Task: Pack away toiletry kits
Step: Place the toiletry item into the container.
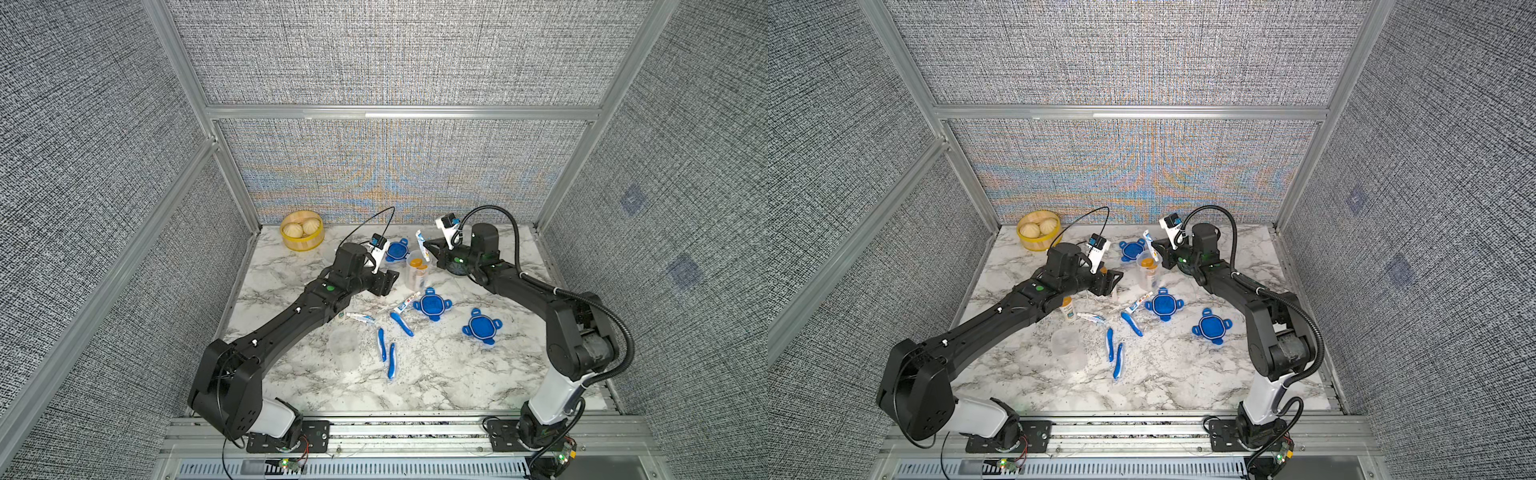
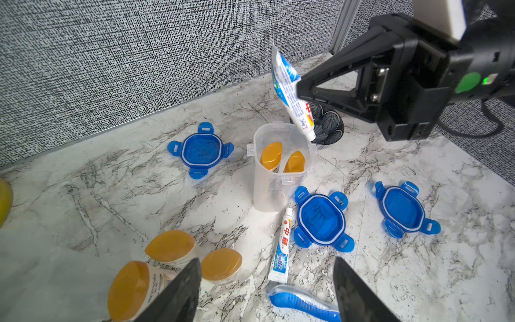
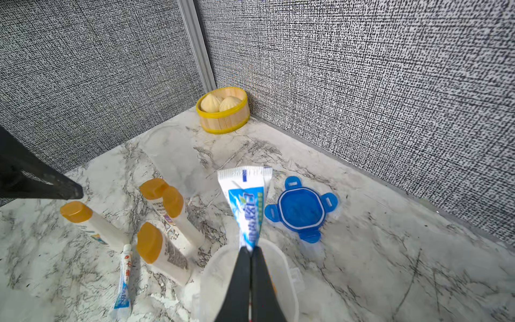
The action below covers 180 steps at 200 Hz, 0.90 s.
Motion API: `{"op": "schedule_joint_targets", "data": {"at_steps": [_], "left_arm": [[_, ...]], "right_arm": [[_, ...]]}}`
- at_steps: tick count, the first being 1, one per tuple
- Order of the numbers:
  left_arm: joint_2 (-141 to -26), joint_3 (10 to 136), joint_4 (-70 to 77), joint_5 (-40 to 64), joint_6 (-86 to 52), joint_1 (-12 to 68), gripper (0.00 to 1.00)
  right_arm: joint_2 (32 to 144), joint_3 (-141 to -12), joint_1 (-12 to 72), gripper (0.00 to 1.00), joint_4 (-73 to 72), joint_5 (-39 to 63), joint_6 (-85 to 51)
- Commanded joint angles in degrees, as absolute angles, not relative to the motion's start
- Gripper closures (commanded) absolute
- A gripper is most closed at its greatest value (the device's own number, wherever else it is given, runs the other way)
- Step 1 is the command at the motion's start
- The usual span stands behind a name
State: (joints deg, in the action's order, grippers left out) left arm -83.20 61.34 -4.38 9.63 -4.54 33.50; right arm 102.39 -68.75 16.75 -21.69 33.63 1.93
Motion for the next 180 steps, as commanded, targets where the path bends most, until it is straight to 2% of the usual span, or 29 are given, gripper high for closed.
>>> {"op": "schedule_joint_targets", "data": {"at_steps": [1, 65, 83, 98, 116, 157, 180], "left_arm": [[-83.39, 61.27, -2.37, 10.28, -4.83, 33.31, 0.27], [-83.81, 62.05, -2.9, 10.28, -4.92, 33.31, 0.27], [-84.07, 62.23, -2.9, 10.2, -5.0, 33.31, 0.27], [-84.09, 62.27, -2.9, 10.04, -5.01, 33.31, 0.27], [-84.11, 62.14, -2.81, 9.76, -4.99, 33.31, 0.27], [-84.1, 62.14, -2.9, 9.67, -4.83, 33.31, 0.27], [-83.81, 62.05, -2.99, 9.5, -4.62, 33.31, 0.27]], "right_arm": [[103.55, -68.91, 16.57, 1.0, -24.45, 35.08, 3.25], [107.7, -68.26, 15.92, 1.0, -28.43, 36.37, 5.53], [107.85, -68.13, 15.85, 0.93, -28.35, 35.95, 6.53], [107.8, -67.79, 15.56, 0.8, -28.18, 35.95, 6.59], [107.33, -67.0, 15.41, 0.73, -28.48, 36.08, 6.55], [104.58, -64.7, 15.25, 0.6, -28.29, 36.23, 5.76], [101.39, -63.87, 15.25, 0.57, -25.1, 34.94, 4.0]]}}
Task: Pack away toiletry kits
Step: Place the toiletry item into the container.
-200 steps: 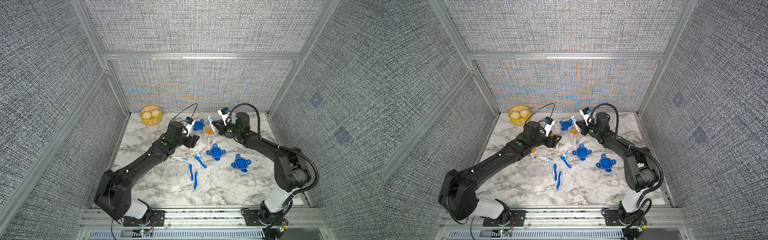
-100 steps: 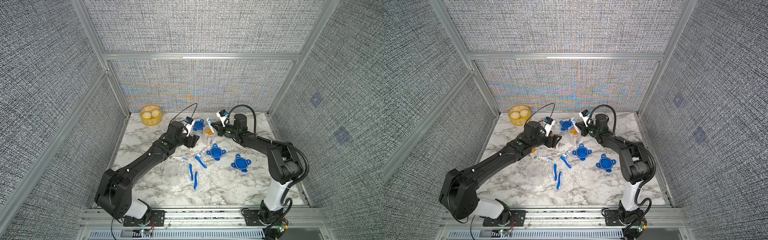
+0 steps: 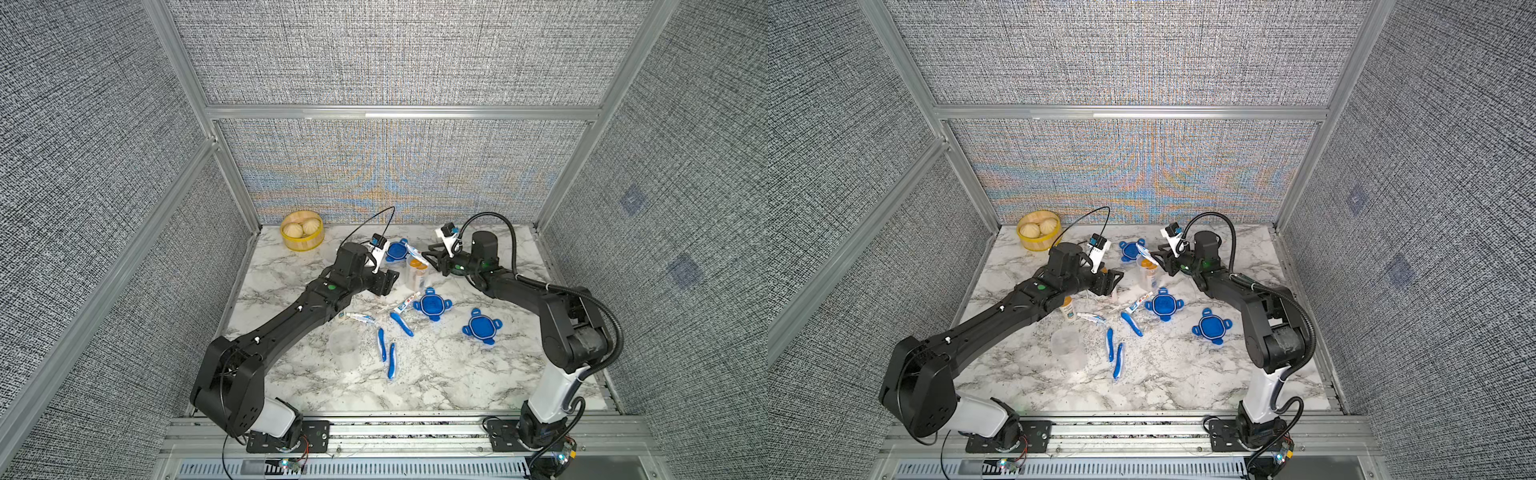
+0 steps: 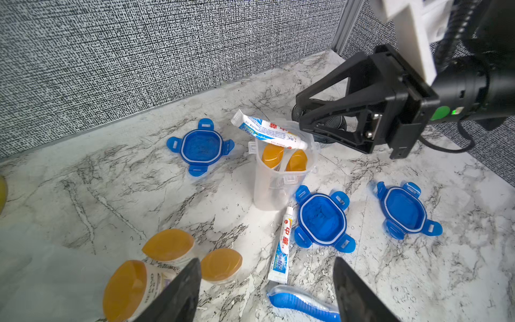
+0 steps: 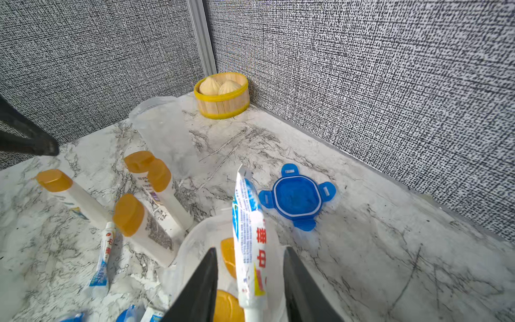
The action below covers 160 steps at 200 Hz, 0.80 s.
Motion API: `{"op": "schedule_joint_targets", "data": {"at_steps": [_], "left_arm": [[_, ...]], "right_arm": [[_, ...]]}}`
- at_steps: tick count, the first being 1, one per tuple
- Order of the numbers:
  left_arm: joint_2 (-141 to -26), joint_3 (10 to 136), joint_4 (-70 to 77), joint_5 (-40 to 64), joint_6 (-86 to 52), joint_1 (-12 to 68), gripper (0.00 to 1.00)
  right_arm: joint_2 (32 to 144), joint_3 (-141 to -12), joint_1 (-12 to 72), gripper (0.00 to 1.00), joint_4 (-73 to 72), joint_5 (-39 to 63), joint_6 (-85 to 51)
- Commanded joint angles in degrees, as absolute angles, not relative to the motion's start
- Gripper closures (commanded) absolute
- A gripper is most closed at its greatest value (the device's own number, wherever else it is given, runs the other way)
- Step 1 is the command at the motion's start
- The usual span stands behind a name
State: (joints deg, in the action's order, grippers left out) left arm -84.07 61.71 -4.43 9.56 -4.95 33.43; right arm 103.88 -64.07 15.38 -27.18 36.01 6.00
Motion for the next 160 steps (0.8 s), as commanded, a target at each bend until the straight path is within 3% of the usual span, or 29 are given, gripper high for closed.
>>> {"op": "schedule_joint_targets", "data": {"at_steps": [1, 47, 101, 160], "left_arm": [[-83.79, 62.05, -2.99, 9.49, -4.59, 33.31, 0.27], [-85.88, 64.77, -2.89, 9.13, -7.02, 32.77, 0.27], [-99.8, 82.64, -11.09, 8.12, -12.22, 32.52, 0.23], [-110.89, 93.73, -15.06, 7.64, -16.35, 32.26, 0.35]], "right_arm": [[101.19, -63.93, 15.23, 0.57, -24.59, 34.83, 3.89], [97.19, -68.45, 15.34, 0.61, -5.97, 32.89, 0.51], [94.84, -70.38, 15.25, 0.61, 4.89, 28.53, -5.43], [93.14, -70.58, 14.85, 0.61, 8.26, 27.85, -4.85]]}}
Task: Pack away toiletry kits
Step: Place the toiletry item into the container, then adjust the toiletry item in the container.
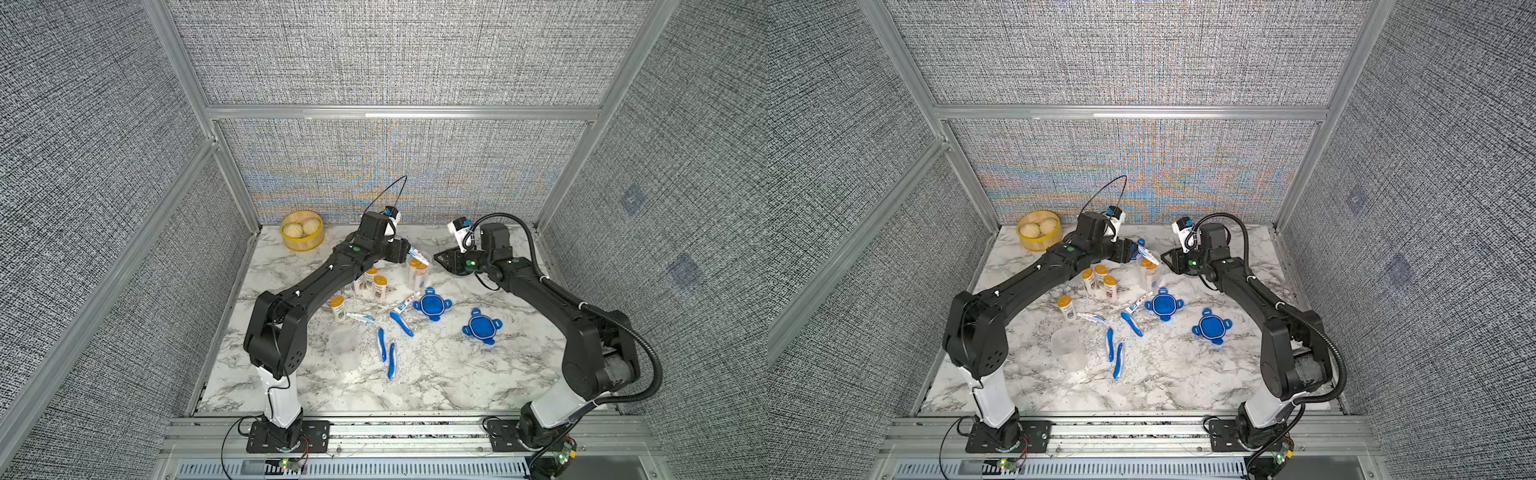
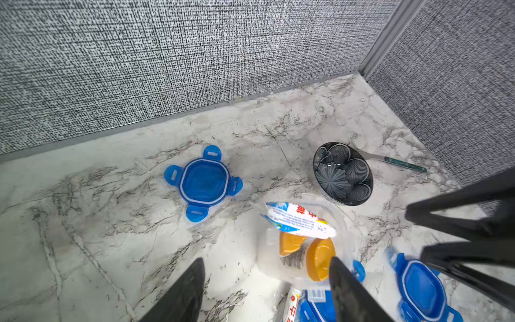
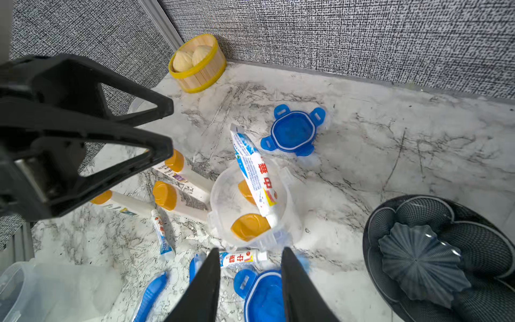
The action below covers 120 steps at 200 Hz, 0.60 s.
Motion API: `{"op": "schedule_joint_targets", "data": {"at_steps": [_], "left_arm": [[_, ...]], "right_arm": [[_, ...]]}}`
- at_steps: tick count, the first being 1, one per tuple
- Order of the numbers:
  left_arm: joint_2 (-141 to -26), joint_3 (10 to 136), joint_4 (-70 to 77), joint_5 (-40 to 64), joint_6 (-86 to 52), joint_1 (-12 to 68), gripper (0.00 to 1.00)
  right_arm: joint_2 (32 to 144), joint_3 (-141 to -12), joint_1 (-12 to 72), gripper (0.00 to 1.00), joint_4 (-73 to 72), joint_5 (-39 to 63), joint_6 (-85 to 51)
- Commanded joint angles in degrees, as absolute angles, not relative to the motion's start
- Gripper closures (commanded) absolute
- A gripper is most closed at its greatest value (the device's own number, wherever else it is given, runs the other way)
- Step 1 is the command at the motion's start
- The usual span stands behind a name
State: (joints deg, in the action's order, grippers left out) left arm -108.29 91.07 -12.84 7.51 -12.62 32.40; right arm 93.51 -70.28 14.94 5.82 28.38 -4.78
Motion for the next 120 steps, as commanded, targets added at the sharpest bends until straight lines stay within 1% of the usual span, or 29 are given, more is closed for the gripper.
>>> {"op": "schedule_joint_targets", "data": {"at_steps": [1, 17, 41, 84, 120], "left_arm": [[-111.04, 93.84, -15.0, 7.69, -16.57, 32.26, 0.35], [-112.68, 95.22, -14.25, 7.95, -19.27, 32.17, 0.36], [-116.25, 98.24, -14.7, 9.73, -21.25, 31.8, 0.35], [-119.77, 99.94, -10.57, 14.0, -26.03, 30.78, 0.34], [-121.61, 100.25, -7.6, 16.2, -28.01, 30.5, 0.38]], "right_arm": [[93.15, -70.58, 14.85, 0.61, 8.3, 27.81, -4.8], [93.2, -70.44, 14.82, 0.61, 8.4, 27.9, -4.48], [93.09, -70.25, 14.7, 0.61, 8.44, 28.1, -4.22], [92.94, -69.79, 14.16, 0.61, 8.31, 28.1, -4.26], [92.9, -69.53, 13.93, 0.61, 8.02, 28.27, -4.39]]}}
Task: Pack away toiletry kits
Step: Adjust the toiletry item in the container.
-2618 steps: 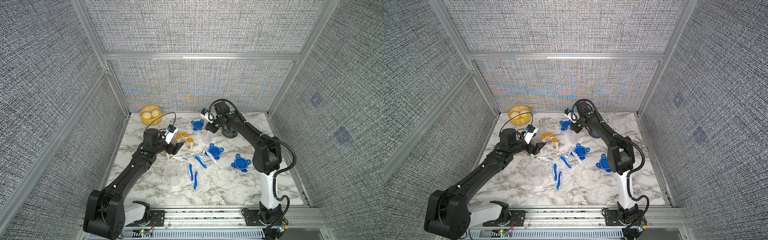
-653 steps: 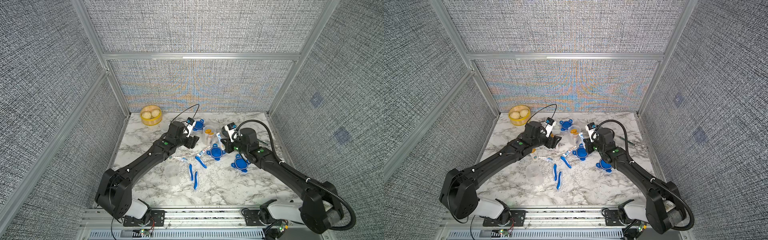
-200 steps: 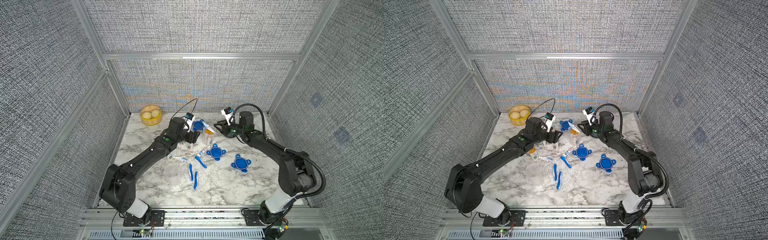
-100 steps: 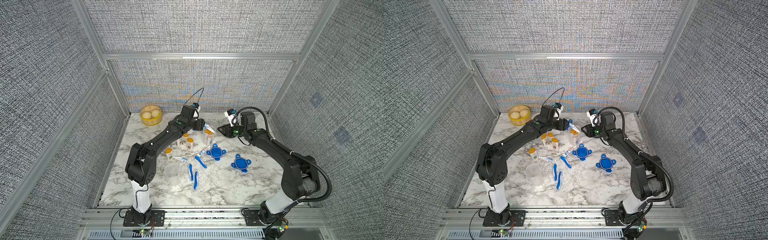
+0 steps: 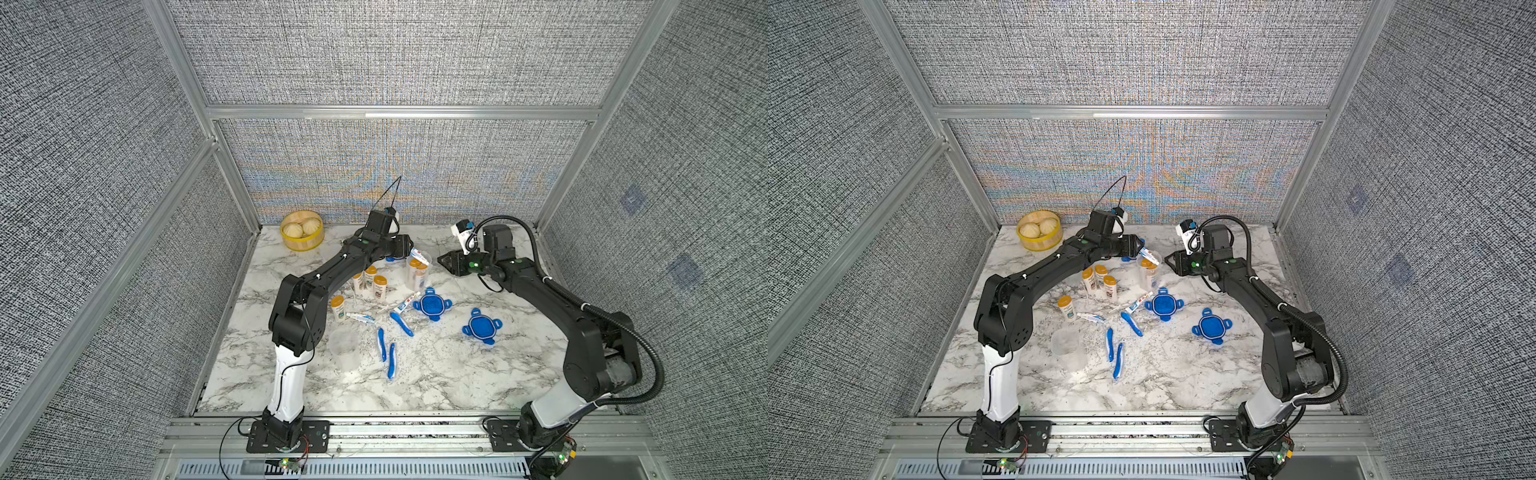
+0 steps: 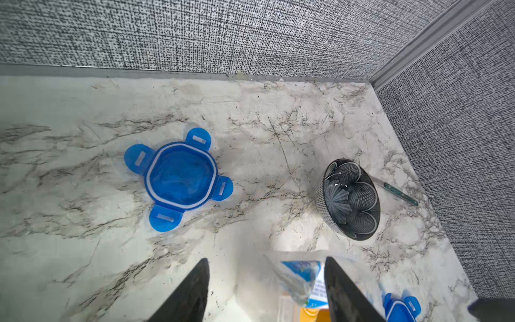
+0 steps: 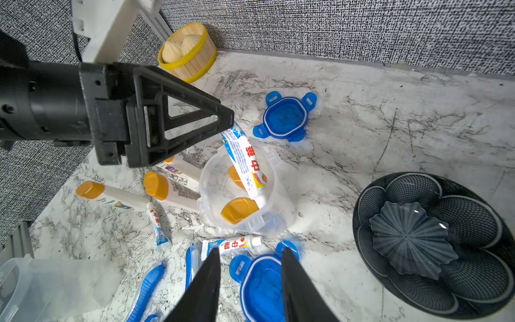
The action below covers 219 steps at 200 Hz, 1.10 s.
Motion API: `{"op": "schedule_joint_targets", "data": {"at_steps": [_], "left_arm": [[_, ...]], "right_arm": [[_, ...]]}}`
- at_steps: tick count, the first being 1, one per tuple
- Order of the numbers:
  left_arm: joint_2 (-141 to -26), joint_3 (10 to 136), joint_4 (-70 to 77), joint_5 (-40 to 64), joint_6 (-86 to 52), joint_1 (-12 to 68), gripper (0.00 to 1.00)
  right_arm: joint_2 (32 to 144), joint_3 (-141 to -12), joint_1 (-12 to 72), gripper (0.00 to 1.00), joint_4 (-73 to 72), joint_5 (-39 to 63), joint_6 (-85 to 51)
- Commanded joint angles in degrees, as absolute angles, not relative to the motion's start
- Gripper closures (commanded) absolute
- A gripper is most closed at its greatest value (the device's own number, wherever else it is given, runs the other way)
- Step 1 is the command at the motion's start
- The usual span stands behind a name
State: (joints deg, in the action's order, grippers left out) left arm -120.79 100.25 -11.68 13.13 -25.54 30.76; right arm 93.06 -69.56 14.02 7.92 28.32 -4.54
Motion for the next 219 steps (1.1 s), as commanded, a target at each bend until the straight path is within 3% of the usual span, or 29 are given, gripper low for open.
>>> {"op": "schedule_joint_targets", "data": {"at_steps": [1, 118, 219], "left_arm": [[-121.67, 100.22, -7.53, 16.36, -28.11, 30.5, 0.38], [-122.87, 97.55, 3.9, 30.13, -36.14, 30.0, 0.49], [-118.76, 90.11, 14.23, 37.44, -41.77, 30.01, 0.51]], "right_arm": [[92.9, -69.52, 13.91, 0.61, 8.05, 28.29, -4.39], [93.83, -69.61, 12.76, 0.62, 7.16, 29.47, -5.8], [94.09, -69.17, 12.24, 0.62, 6.59, 29.87, -6.41]]}}
